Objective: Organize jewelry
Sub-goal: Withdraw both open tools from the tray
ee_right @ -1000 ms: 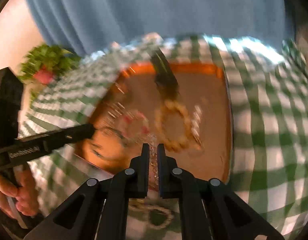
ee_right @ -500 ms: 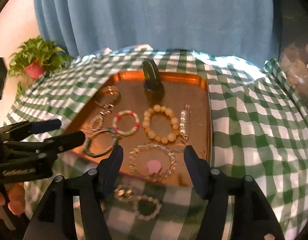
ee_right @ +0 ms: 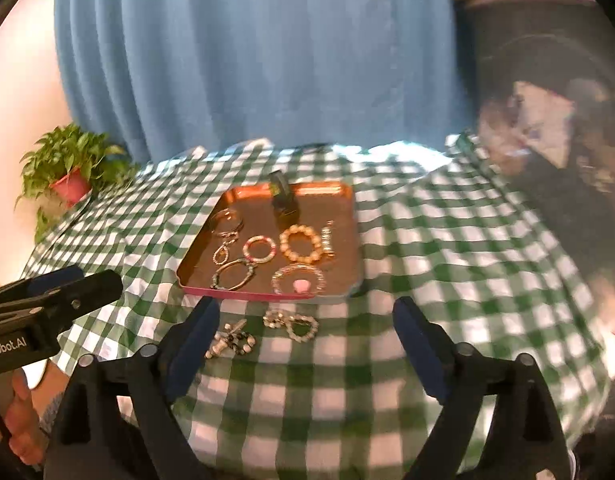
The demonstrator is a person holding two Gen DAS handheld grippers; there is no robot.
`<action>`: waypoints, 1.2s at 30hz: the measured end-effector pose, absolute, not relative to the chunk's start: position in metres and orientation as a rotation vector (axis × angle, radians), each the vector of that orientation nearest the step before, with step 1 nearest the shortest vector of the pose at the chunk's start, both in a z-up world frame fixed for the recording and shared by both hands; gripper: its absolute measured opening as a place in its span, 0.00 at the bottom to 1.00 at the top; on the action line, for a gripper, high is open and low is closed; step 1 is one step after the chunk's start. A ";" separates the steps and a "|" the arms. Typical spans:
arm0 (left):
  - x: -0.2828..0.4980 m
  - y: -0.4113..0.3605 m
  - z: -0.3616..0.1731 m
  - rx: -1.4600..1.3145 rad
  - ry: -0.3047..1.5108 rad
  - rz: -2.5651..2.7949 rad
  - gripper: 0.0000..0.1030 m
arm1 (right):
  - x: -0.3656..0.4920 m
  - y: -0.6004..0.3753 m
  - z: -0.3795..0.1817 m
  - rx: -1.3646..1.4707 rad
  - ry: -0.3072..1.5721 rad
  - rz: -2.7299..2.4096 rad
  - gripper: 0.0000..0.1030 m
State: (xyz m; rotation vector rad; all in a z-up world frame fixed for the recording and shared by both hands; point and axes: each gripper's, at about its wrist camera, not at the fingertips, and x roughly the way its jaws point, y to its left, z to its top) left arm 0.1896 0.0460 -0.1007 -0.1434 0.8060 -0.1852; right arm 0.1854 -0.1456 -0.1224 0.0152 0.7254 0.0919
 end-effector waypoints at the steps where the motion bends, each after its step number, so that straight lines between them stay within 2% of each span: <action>1: 0.179 0.047 -0.096 -0.142 0.796 -0.182 0.77 | 0.177 -0.145 -0.119 0.014 0.726 0.099 0.85; 4: 0.152 0.051 -0.088 -0.152 0.763 -0.176 0.78 | 0.153 -0.140 -0.112 -0.004 0.735 0.113 0.86; 8: 0.122 0.051 -0.088 -0.154 0.747 -0.180 0.78 | 0.122 -0.134 -0.108 -0.003 0.731 0.115 0.94; 13: 0.099 0.049 -0.095 -0.136 0.729 -0.181 0.78 | 0.086 -0.130 -0.112 0.008 0.700 0.164 1.00; 20: 0.088 0.039 -0.104 -0.061 0.678 -0.180 0.78 | 0.058 -0.155 -0.130 0.074 0.657 0.114 1.00; 27: 0.104 0.043 -0.130 -0.073 0.733 -0.196 0.78 | 0.083 -0.168 -0.141 0.095 0.738 0.136 1.00; 36: 0.135 0.051 -0.152 -0.028 0.773 -0.189 0.78 | 0.121 -0.185 -0.139 0.101 0.749 0.209 1.00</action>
